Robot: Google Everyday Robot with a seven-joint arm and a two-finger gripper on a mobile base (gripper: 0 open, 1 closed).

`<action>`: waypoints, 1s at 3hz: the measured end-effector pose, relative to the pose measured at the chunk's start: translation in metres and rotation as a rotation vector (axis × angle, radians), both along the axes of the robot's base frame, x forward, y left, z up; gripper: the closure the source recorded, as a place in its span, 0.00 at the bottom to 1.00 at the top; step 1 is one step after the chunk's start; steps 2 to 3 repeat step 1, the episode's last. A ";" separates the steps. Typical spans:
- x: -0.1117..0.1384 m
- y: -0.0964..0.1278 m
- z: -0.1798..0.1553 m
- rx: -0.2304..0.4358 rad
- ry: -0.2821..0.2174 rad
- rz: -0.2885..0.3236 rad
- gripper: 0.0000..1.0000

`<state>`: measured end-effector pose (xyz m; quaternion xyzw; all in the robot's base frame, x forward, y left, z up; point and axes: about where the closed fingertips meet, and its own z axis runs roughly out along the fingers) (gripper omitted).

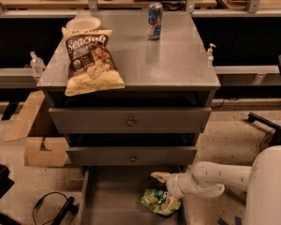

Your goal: Place green rice chip bag into bottom drawer

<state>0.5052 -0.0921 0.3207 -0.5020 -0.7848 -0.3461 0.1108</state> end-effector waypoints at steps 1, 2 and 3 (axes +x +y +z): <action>0.000 0.000 0.000 0.000 0.000 0.000 0.00; 0.000 0.000 0.000 0.000 0.000 0.000 0.00; 0.000 0.000 0.000 0.000 0.000 0.000 0.00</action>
Offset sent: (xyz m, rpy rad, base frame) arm 0.0000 0.0000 0.0000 0.0000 0.0000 0.0000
